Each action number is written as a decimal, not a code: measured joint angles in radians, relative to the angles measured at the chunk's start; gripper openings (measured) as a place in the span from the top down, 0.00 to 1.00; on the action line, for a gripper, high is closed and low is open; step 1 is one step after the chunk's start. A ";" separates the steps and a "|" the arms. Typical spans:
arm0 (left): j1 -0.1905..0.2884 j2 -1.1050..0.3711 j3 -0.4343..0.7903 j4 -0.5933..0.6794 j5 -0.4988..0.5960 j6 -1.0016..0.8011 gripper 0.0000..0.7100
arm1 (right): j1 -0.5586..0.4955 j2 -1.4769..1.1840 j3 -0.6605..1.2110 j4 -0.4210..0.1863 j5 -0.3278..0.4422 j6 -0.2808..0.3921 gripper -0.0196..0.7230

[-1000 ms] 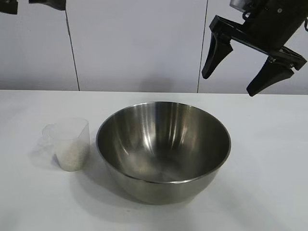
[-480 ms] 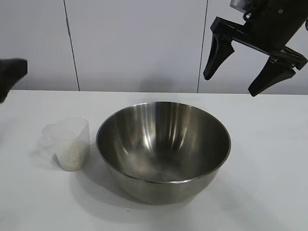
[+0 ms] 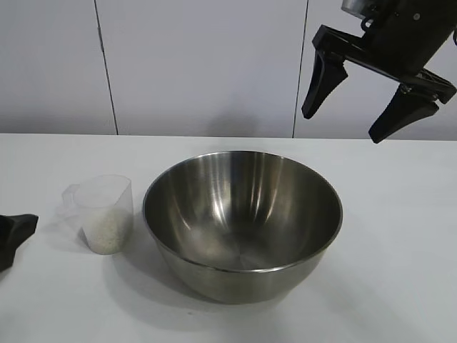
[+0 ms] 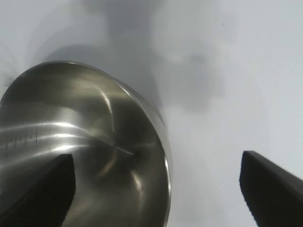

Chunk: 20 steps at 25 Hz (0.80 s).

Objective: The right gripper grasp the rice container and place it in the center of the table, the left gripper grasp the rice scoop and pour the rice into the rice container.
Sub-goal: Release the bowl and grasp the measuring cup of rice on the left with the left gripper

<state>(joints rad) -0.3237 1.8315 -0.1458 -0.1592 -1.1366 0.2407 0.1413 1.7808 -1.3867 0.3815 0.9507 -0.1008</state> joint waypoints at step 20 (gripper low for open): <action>0.000 0.168 -0.176 -0.013 -0.015 0.000 0.08 | 0.000 0.000 0.000 -0.005 0.000 0.000 0.10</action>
<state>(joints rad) -0.3237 1.9992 -0.3214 -0.1719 -1.1517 0.2407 0.1413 1.7808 -1.3867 0.3768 0.9507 -0.1008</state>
